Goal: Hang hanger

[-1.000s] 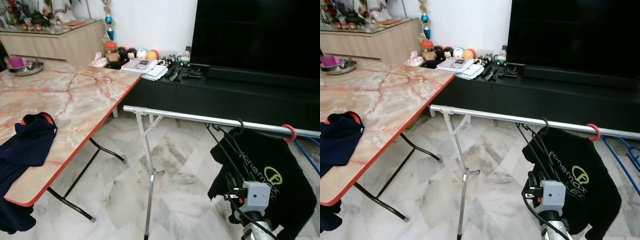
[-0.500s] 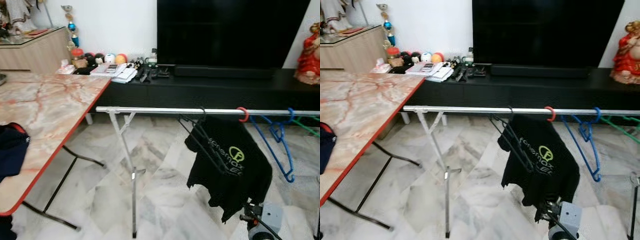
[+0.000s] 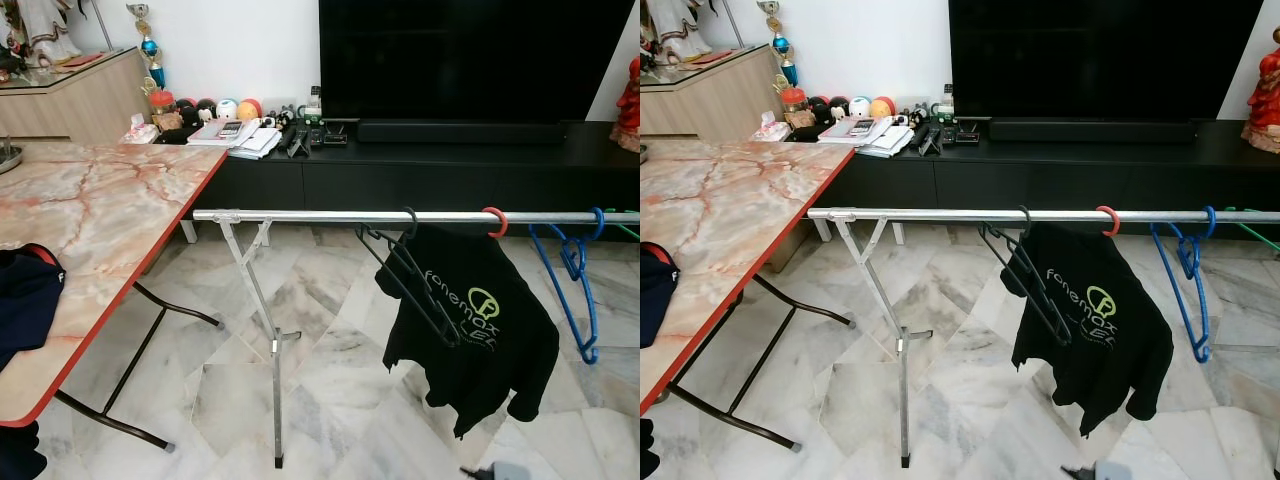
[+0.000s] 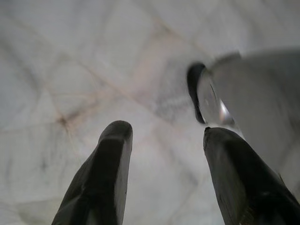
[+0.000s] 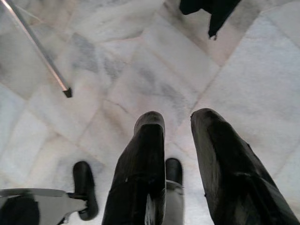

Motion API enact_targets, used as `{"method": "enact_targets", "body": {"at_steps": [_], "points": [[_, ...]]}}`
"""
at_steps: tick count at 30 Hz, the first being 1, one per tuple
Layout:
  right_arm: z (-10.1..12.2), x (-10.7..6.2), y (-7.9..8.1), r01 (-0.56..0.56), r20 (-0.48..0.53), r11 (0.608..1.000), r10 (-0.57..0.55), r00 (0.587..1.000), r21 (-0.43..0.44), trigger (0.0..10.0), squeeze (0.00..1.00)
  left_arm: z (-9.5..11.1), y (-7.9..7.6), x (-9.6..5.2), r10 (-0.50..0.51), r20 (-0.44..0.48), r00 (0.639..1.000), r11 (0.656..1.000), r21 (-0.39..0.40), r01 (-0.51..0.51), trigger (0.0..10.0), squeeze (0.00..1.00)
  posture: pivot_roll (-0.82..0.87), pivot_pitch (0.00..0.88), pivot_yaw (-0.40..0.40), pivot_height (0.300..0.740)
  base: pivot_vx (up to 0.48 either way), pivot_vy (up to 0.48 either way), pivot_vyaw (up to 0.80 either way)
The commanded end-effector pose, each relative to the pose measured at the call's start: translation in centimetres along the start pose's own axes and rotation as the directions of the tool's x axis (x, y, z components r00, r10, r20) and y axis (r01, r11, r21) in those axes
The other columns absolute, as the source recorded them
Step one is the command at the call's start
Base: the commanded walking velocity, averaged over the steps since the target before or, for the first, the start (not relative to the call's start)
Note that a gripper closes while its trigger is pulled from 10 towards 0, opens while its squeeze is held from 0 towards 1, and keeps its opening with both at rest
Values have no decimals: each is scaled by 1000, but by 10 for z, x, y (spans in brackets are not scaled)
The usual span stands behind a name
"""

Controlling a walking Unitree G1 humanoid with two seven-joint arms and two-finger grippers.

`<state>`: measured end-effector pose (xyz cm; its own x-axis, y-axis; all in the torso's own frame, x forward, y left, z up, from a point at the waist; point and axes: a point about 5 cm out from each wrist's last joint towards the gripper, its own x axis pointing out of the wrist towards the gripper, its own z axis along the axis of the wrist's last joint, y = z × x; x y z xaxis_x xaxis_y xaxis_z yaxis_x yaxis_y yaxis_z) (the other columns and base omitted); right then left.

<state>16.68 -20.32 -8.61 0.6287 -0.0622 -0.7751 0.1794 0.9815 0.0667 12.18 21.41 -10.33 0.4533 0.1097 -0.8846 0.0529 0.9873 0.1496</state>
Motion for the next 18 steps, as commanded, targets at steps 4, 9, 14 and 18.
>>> {"method": "enact_targets", "body": {"at_steps": [4,9,14,18], "points": [[-2,1,2,-7,-29,1000,7,1000,1,10000,0,-1,9,-2,66,38,997,990,-125,-61,10000,0,92,0,51,740,0,0,0],[-7,-2,-10,10,-62,1000,-10,998,2,10000,0,0,8,-1,44,40,998,993,-112,-39,10000,0,89,0,51,740,0,0,0],[-14,-6,-23,39,-85,999,-38,996,9,10000,0,0,6,-1,37,44,998,993,-116,-32,10000,0,86,0,56,740,0,0,0],[-18,-9,-30,63,-97,998,-61,993,17,10000,0,0,3,-1,22,40,999,996,-91,-19,10000,0,91,0,53,740,0,0,0]]}}
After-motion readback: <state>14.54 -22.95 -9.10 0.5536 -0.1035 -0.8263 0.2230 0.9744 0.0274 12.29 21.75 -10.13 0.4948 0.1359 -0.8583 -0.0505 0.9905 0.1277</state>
